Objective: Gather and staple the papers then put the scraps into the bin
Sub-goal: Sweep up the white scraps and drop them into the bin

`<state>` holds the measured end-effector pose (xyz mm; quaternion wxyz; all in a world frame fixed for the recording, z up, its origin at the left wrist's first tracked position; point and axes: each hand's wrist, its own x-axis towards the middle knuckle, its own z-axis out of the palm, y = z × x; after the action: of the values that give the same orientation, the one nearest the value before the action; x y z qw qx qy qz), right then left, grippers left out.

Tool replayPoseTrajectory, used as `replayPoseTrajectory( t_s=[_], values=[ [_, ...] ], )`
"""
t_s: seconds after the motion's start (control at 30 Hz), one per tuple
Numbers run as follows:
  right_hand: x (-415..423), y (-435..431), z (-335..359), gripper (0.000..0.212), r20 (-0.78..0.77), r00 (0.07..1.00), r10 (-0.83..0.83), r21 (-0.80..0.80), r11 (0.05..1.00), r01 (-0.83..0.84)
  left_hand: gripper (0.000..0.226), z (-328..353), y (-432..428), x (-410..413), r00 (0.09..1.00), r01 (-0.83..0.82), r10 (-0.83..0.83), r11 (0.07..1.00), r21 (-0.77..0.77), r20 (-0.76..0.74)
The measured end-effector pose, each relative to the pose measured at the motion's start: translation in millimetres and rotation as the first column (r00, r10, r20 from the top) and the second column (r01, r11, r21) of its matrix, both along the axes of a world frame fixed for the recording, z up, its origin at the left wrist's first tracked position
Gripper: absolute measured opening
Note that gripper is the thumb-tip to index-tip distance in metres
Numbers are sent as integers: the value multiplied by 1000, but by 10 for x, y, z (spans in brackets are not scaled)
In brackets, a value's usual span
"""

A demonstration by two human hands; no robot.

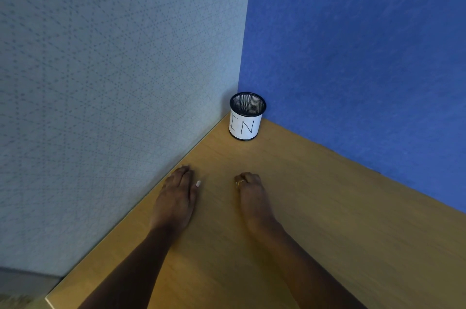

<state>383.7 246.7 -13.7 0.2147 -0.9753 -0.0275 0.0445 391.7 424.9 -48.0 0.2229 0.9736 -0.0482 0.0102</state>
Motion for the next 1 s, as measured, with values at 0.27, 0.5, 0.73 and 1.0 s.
replayPoseTrajectory(
  t_s=[0.27,0.5,0.73,1.0],
  values=[
    [-21,56,42,39,-92,988,121,-125,983,-132,77,-9,2,5,1000,-2,2,1000,8,14],
    [81,76,102,37,-110,984,141,-187,969,-160,58,13,5,-4,1000,3,-3,1000,0,20],
    [102,79,145,37,-81,978,193,-242,948,-207,59,13,10,0,1000,11,-11,1000,-6,11],
    [134,54,139,34,-31,972,232,-249,940,-232,57,8,10,9,1000,9,-9,1000,-1,6]
  ],
)
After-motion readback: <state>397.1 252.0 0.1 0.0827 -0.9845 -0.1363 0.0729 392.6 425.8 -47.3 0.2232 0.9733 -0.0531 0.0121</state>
